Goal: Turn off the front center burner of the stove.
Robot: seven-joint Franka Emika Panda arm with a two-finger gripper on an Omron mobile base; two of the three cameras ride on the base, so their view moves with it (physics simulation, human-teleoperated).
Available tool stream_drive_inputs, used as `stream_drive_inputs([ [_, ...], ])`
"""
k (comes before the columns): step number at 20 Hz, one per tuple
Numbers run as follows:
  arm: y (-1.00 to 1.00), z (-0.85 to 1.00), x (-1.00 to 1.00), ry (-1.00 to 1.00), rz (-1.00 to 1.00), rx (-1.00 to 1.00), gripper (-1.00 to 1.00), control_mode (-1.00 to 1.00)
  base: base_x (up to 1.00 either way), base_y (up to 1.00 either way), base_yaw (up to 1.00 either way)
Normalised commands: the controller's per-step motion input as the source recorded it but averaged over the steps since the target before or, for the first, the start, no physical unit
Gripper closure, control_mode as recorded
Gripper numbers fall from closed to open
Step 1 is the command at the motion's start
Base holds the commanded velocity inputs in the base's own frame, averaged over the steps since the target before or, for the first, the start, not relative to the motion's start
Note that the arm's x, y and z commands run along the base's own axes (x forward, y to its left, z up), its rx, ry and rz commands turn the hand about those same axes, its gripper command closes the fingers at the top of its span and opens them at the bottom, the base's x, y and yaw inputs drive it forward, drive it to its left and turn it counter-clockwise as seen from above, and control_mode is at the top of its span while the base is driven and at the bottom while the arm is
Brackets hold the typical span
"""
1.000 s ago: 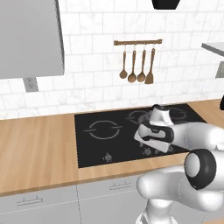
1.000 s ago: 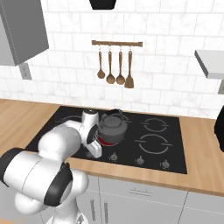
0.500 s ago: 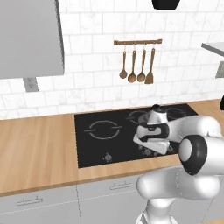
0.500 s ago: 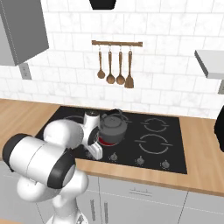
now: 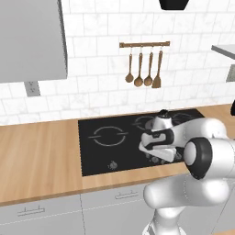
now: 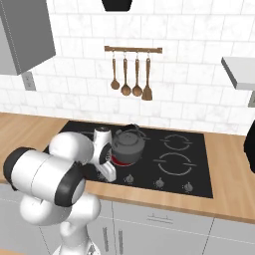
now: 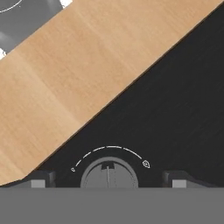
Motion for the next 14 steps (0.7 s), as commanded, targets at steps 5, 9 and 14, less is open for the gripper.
stream_drive_inputs([
  [5, 0.08, -0.18, -0.02, 0.0, 0.0, -0.03, 1.0, -1.0, 0.0, 0.0, 0.0],
  [9, 0.04, -0.13, -0.08, -0.02, 0.0, 0.0, 1.0, -1.0, 0.0, 0.0, 0.0],
  [14, -0.02, -0.05, -0.13, -0.02, 0.0, 0.0, 1.0, -1.0, 0.0, 0.0, 0.0],
])
